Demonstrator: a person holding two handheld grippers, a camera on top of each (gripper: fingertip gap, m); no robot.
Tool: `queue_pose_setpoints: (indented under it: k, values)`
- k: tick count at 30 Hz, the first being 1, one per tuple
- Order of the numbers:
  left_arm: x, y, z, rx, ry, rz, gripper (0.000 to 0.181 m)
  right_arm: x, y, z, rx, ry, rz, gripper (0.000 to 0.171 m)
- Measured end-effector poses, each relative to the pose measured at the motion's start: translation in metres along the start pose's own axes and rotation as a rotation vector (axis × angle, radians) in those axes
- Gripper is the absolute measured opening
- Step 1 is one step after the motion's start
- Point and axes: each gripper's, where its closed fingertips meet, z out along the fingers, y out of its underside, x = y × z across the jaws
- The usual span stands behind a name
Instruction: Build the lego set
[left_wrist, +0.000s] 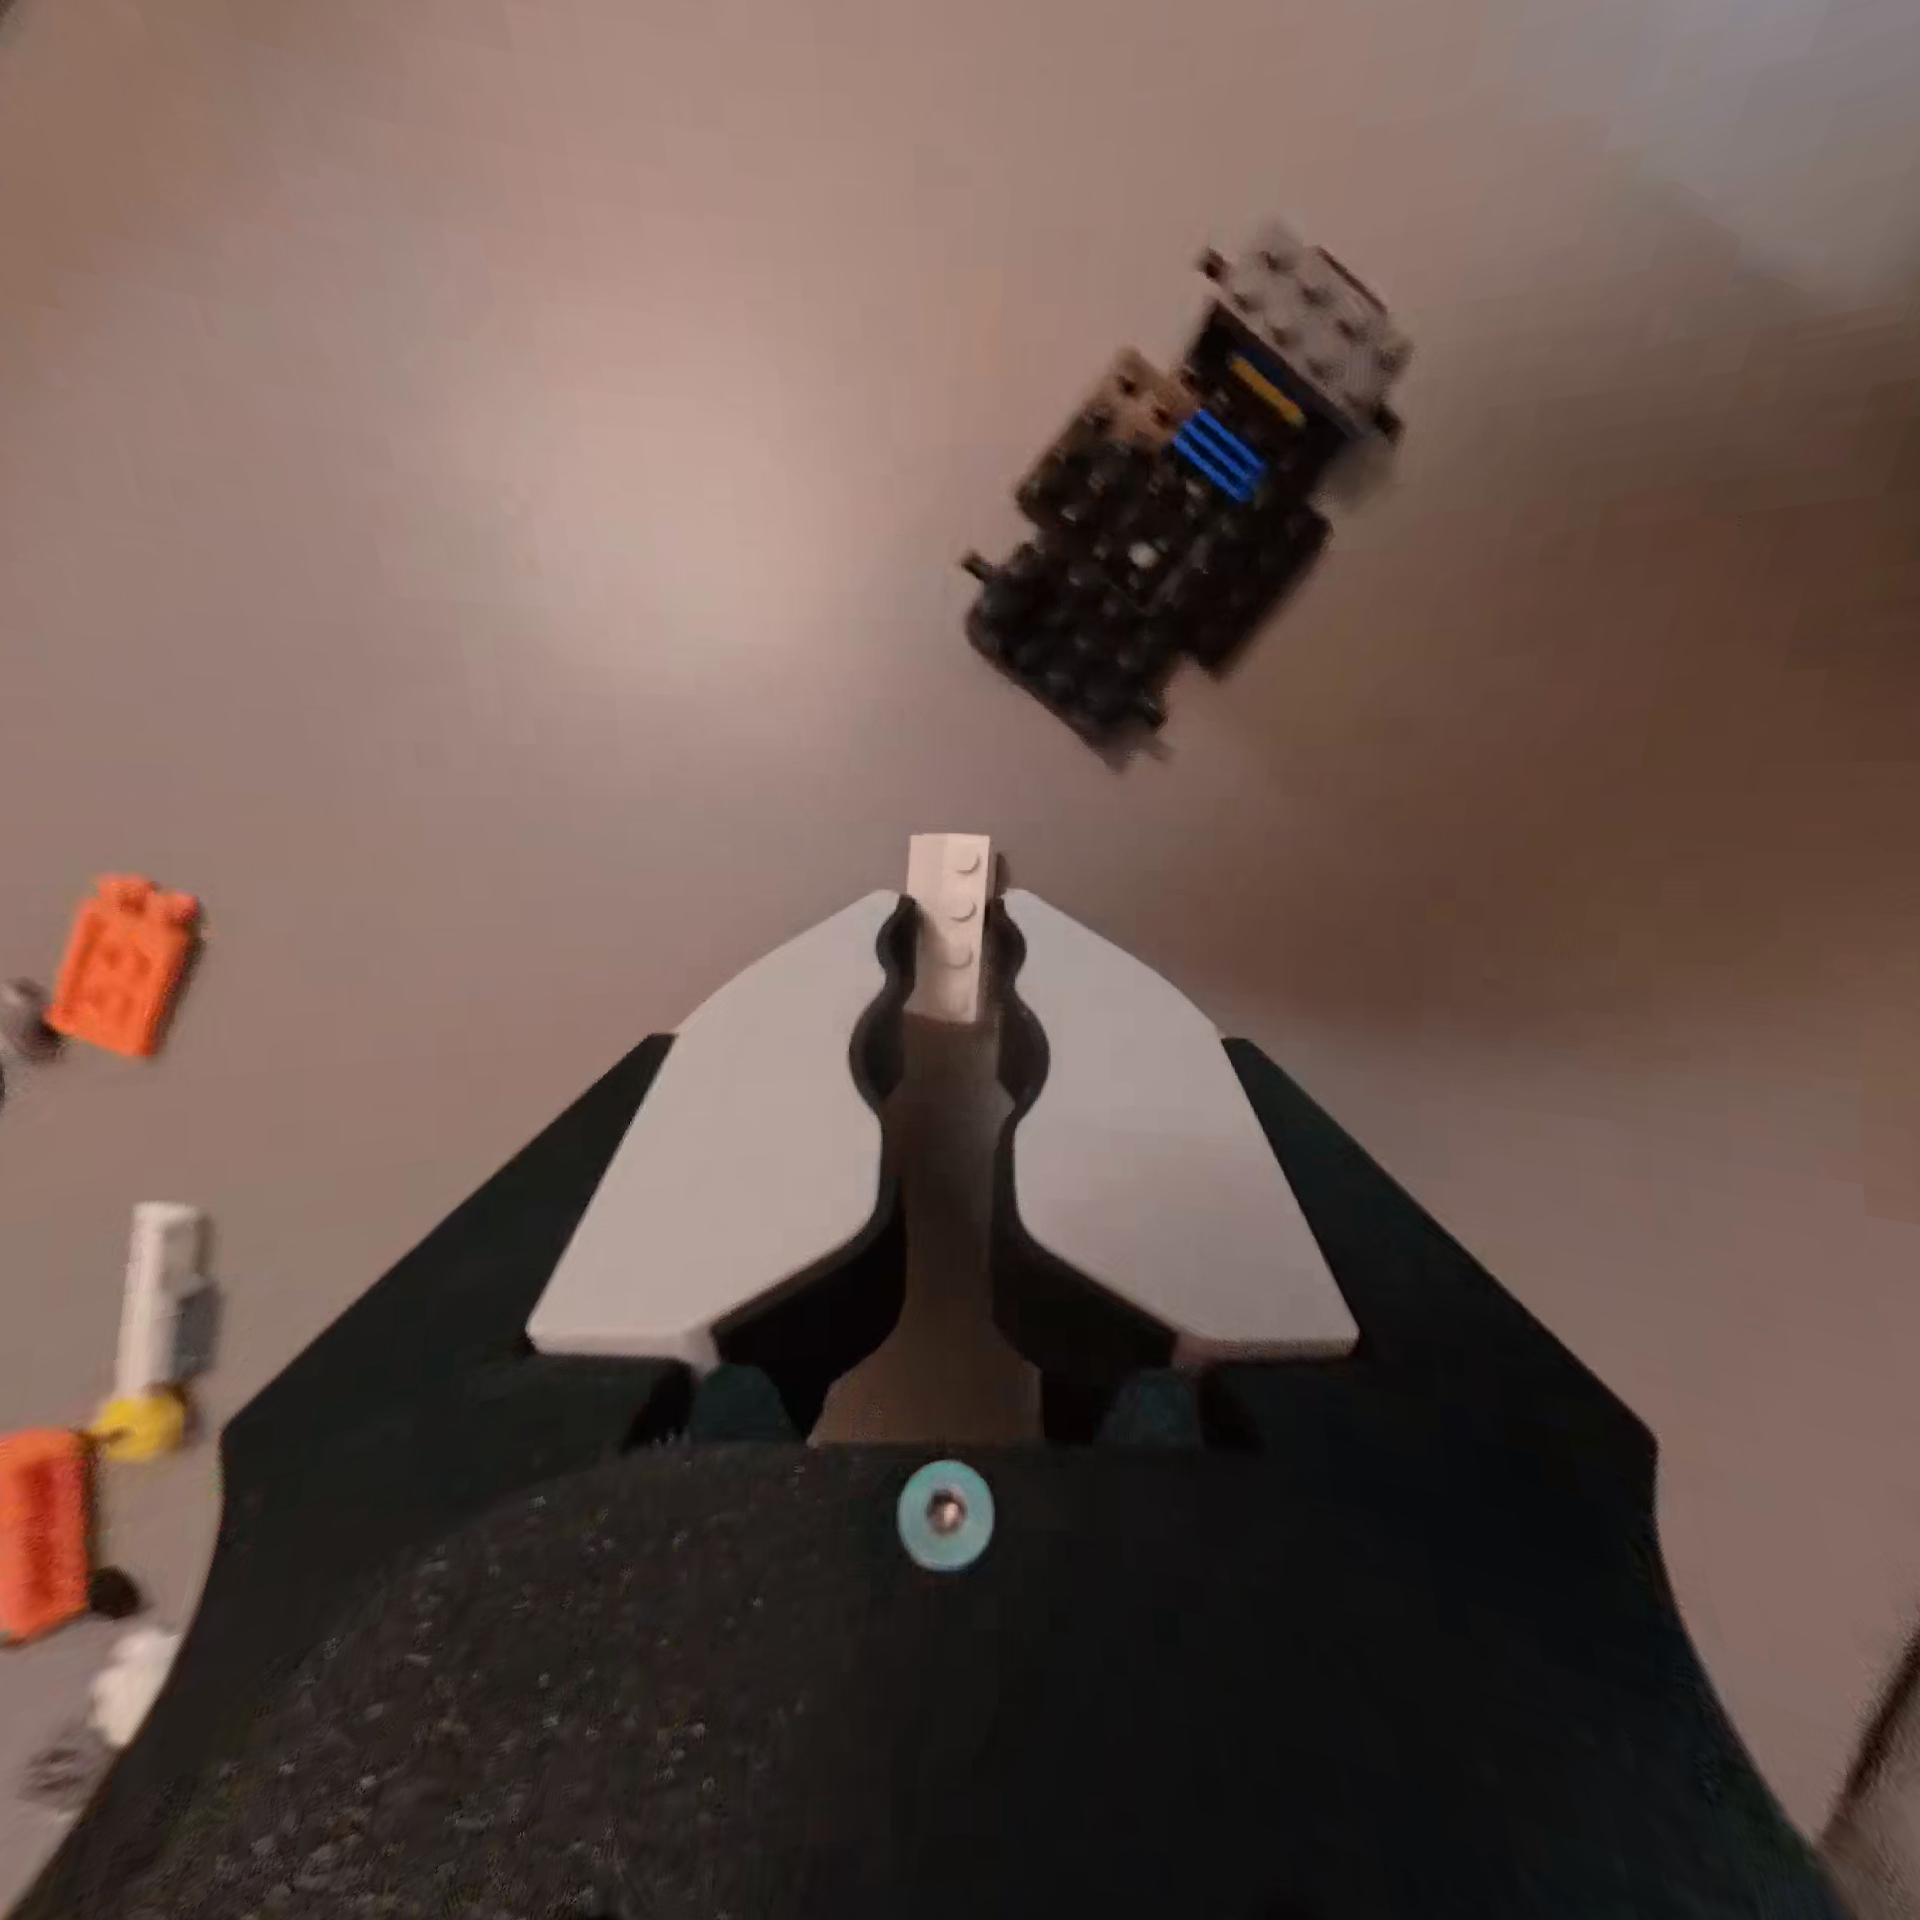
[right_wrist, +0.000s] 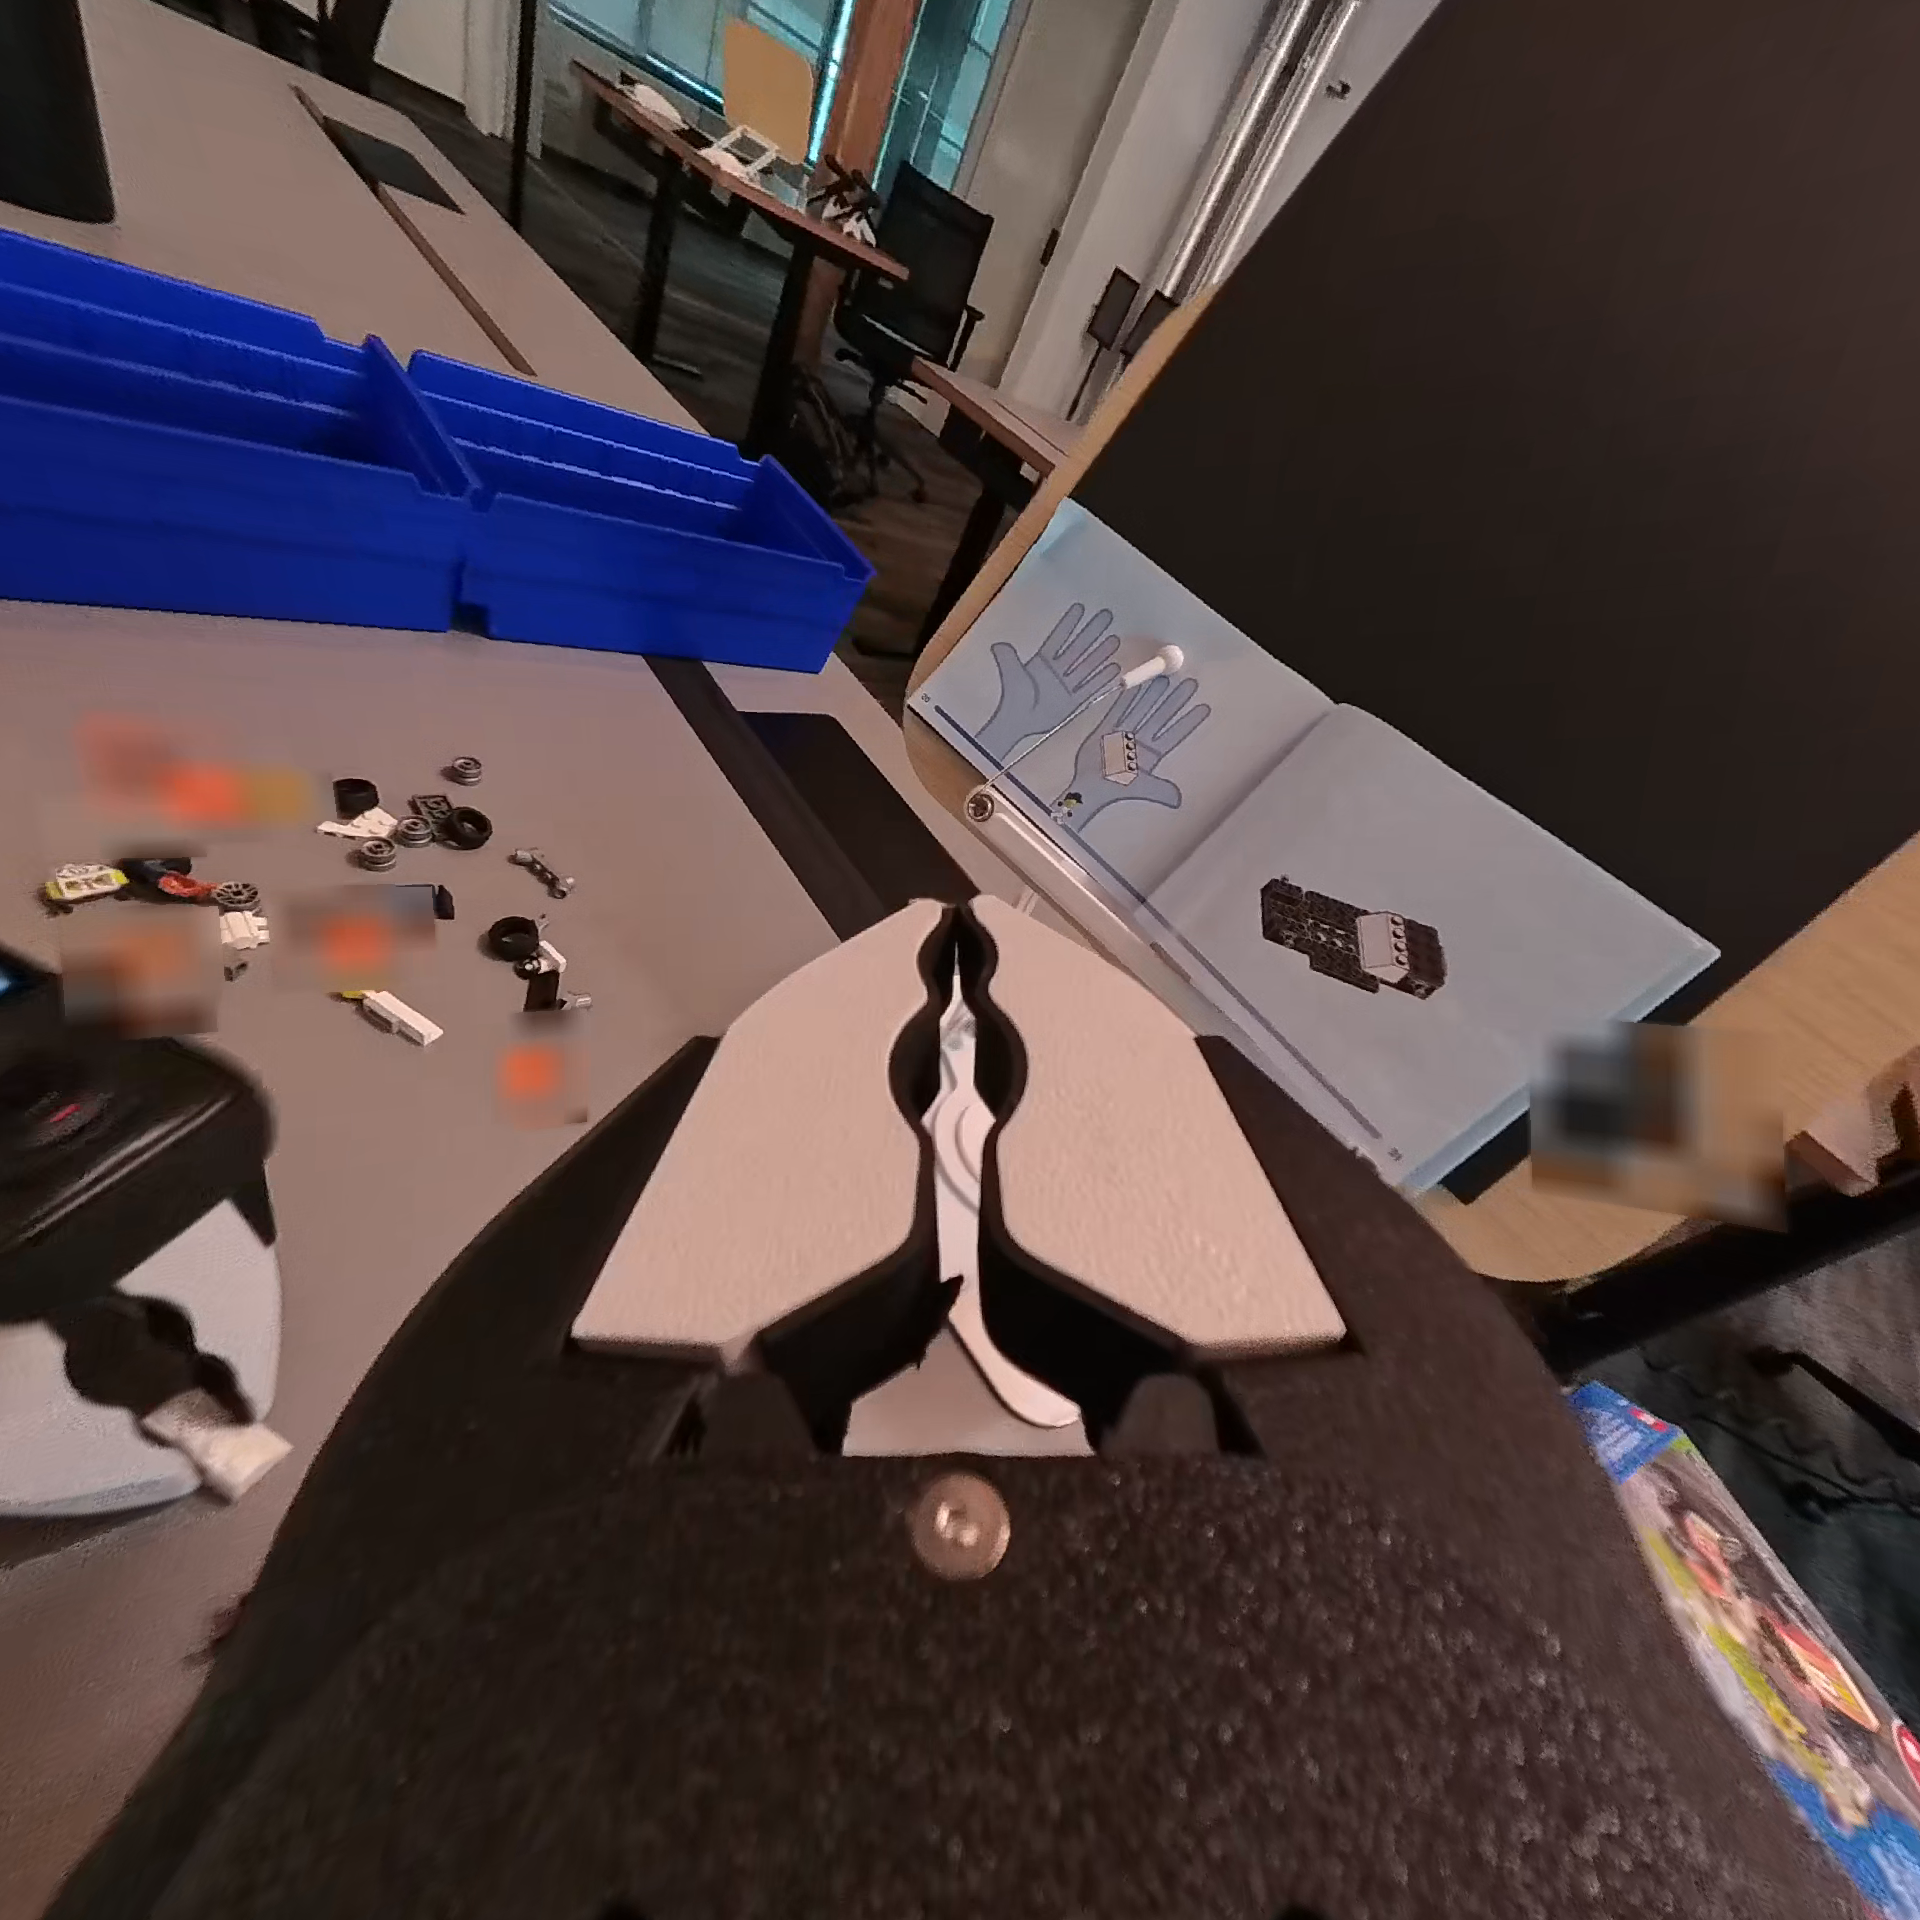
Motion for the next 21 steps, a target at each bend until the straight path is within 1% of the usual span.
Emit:
queue_pose_setpoints:
  k: [2,4,6,7,8,10,12,14,15,18,21]
  values:
    - [-0.007,-0.004,-0.001,0.034,-0.015,-0.132,0.012,-0.004,0.005,0.002,-0.024,-0.029,0.007,0.000]
    - [-0.014,-0.004,-0.003,0.054,-0.052,-0.192,0.012,-0.008,0.011,0.005,-0.050,-0.045,-0.006,0.000]
    - [-0.013,-0.008,-0.006,0.093,-0.049,-0.228,0.025,-0.013,0.016,0.006,-0.075,-0.063,-0.025,0.001]
    - [-0.007,-0.010,-0.007,0.113,-0.022,-0.238,0.031,-0.015,0.017,0.007,-0.083,-0.070,-0.032,0.001]
    - [0.000,-0.012,-0.009,0.134,0.011,-0.237,0.034,-0.016,0.018,0.007,-0.089,-0.076,-0.035,0.001]
    - [0.008,-0.012,-0.016,0.156,0.034,-0.191,0.036,-0.019,0.020,0.007,-0.099,-0.090,-0.039,0.001]
    - [-0.002,-0.006,-0.025,0.156,-0.023,-0.095,0.035,-0.024,0.023,0.005,-0.111,-0.114,-0.030,0.001]
    - [-0.016,0.006,-0.031,0.128,-0.070,-0.016,0.030,-0.037,0.031,0.005,-0.154,-0.186,0.007,0.001]
    - [-0.021,0.012,-0.030,0.112,-0.062,-0.008,0.032,-0.046,0.038,0.005,-0.186,-0.225,0.029,0.001]
    - [-0.019,0.024,-0.018,0.072,0.036,0.011,0.034,-0.074,0.058,0.009,-0.266,-0.291,0.047,0.002]
    - [-0.018,0.022,-0.011,0.088,0.037,0.158,0.032,-0.099,0.079,0.004,-0.324,-0.340,0.050,0.002]
